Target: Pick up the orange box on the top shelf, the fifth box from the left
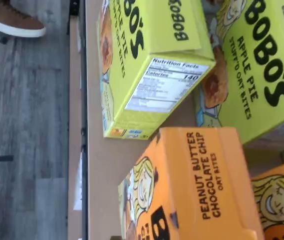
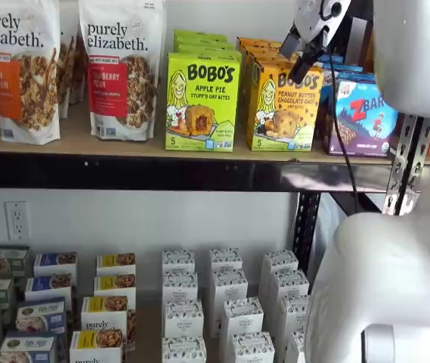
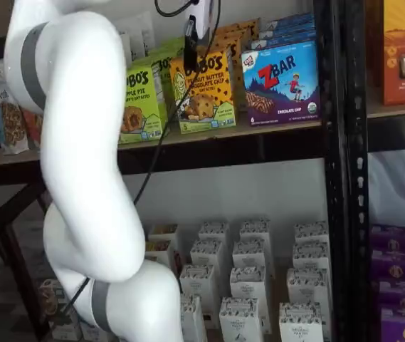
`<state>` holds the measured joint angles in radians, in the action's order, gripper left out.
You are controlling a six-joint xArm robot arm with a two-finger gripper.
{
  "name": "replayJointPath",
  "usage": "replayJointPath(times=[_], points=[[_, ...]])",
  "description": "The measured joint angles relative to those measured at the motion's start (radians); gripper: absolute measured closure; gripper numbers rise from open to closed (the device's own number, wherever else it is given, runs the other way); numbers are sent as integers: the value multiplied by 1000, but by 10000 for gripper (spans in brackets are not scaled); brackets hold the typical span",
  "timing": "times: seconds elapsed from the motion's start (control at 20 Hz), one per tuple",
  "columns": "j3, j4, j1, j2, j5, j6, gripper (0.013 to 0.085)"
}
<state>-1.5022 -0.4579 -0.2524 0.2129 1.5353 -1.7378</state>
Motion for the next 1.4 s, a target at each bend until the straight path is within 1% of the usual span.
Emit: replayJointPath(times=[0.2,0.5,0.75,0.9,1.05,1.3,1.4], points=[[-26,30,9,-27,34,3,130],[-41,51,25,-47,49,13,130],[-93,77,39,-87,118,26,130],[-109,88,44,-100,143,31,130],[-105,92,49,-100,138,34,130],[-67,91,60,-79,87,38,130],[-63,97,67,-78,81,42,130]])
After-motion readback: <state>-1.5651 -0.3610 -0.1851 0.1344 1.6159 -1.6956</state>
